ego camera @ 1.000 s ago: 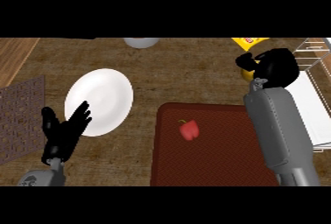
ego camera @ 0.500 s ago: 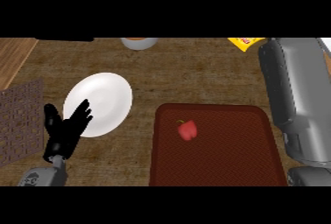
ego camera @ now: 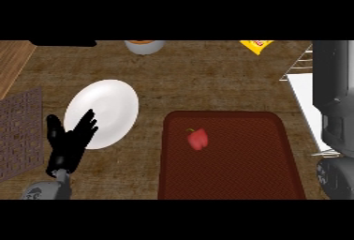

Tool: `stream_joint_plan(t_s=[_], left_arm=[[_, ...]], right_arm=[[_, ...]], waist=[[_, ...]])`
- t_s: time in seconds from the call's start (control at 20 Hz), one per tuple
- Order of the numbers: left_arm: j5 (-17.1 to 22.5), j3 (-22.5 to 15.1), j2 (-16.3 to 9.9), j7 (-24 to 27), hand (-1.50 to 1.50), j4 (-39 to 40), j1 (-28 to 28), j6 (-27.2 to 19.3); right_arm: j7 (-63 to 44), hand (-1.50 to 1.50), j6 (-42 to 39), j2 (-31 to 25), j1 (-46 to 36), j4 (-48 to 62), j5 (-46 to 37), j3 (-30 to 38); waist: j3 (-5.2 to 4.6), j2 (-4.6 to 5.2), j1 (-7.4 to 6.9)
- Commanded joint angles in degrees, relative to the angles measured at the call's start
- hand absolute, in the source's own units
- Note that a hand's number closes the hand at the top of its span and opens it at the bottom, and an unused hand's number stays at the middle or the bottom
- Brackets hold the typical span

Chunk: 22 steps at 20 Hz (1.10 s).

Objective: Pick the lemon from the tray and place it in the tiered shelf

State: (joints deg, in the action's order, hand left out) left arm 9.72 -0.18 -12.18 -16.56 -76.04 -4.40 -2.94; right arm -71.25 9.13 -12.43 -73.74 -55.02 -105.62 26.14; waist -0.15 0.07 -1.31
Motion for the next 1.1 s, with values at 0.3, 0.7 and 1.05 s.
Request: stream_joint_plan(t_s=[0.3,0.7,1.05], left_arm=[[0.91,0.98,-0.48,0.43,0.00,-0.49,1.82,1.44],[1.92,2.89,-2.77,-0.70,0.00,-2.02,2.58,3.03],[0.88,3.31,-1.47,1.07,0.00,0.58,1.63,2.31]], right_arm=[[-5.78,1.50,-8.61,-5.71,-6.74,0.31,-4.09,6.87],[0.68,1.50,-11.04,-8.41,-4.36,2.16,-0.61,12.66],[4.86,1.50,-12.27,-9.47,2.28,-3.11,1.48,13.21]], waist=[[0.11,-0.19,0.62],[0.14,-0.07,0.60],[0.11,-0.21,1.48]])
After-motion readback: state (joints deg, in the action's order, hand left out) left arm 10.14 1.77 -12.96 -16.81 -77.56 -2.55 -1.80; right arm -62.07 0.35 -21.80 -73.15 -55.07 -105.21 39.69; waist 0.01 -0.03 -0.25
